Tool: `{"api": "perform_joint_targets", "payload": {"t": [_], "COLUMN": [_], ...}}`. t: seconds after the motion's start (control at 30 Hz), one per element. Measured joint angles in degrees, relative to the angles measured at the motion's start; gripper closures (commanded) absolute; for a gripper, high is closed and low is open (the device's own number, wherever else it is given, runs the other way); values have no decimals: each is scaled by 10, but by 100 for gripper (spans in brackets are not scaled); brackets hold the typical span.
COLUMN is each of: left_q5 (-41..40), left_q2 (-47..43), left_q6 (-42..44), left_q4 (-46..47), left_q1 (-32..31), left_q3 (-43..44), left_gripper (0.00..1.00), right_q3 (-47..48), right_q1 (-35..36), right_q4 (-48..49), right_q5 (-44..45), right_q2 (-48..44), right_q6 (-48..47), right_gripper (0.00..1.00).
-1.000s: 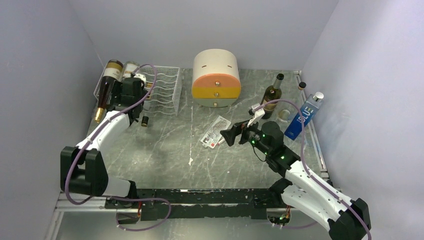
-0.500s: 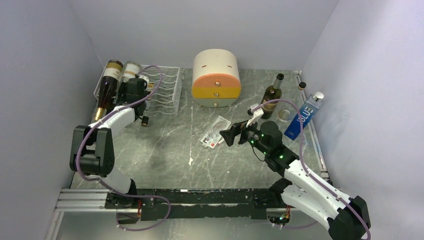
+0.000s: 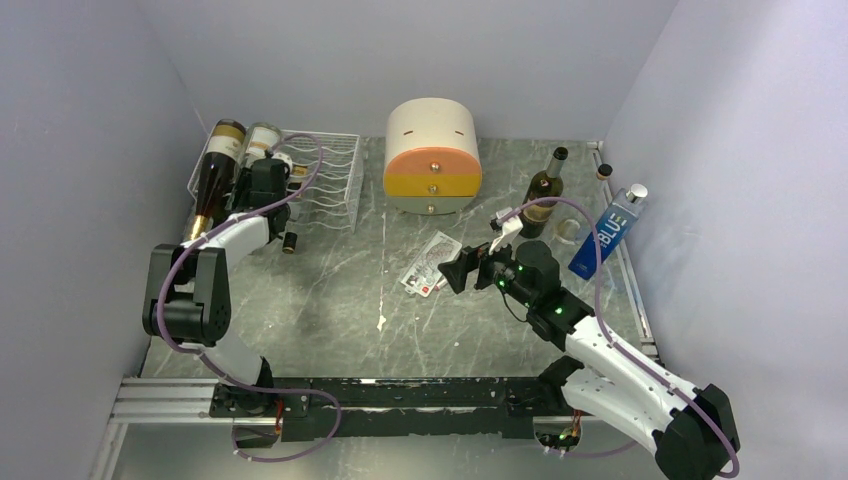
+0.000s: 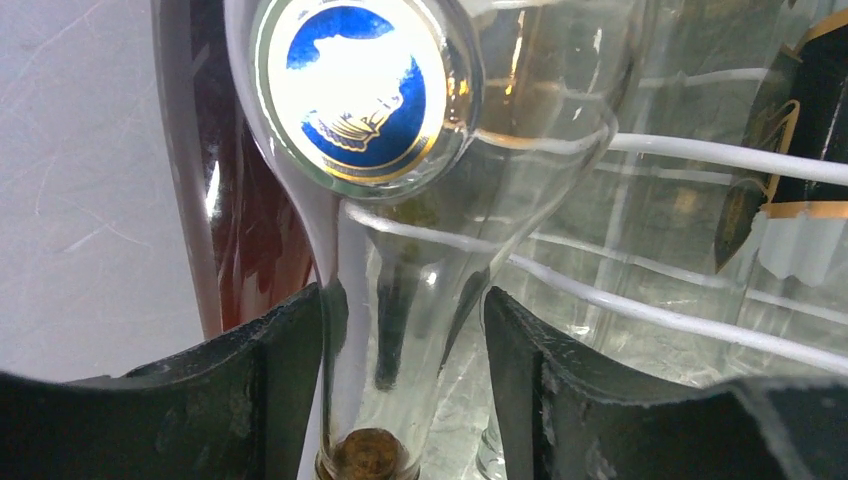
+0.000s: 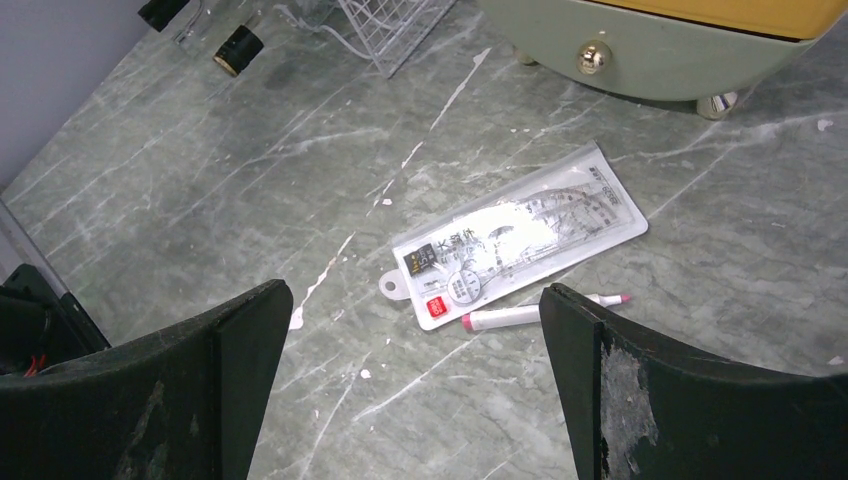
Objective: Take the wine bottle off the wine rack
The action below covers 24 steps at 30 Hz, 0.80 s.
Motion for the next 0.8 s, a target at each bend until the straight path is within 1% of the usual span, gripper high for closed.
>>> {"api": "perform_joint_targets", "payload": {"t": [0.13,0.2,0.23,0.27,0.3,0.33,0.47,0.6,0.67,0.8], "left_q5": [5,5,5,5,9,16,26,37,45,75], "left_q2": [0,0,0,0,0,0,-5,-21,-30,-47], "left_q6": [-6,-9,-11,-13,-14,-15,-35,-69,-89,-142], "left_q4": [-2,-3,-3,-4,-8,-14,-29,-72,-106,-185], "left_q1": [1,2,2,3,3,3,2,2,3,3], "left_q3": [0,0,0,0,1,2,5,12,20,52], "left_gripper": [49,52,55,61,70,76,86,89,93,93], "right_q3": [0,2,3,4,6,8,9,9,9,9], "right_q1": [0,0,0,0,0,0,0,0,0,0], "right_q4": [0,-5,-7,-8,-9,-9,-11,-18,-22,-27], "right_q5": [3,5,7,8,9,10,13,17,19,20], "right_q2": [0,0,0,0,0,0,-1,-8,-11,-12], "right_q6": [0,-1,-1,-1,-1,-1,-2,-1,-1,2], "right_gripper": [0,0,0,0,0,0,0,0,0,0]}}
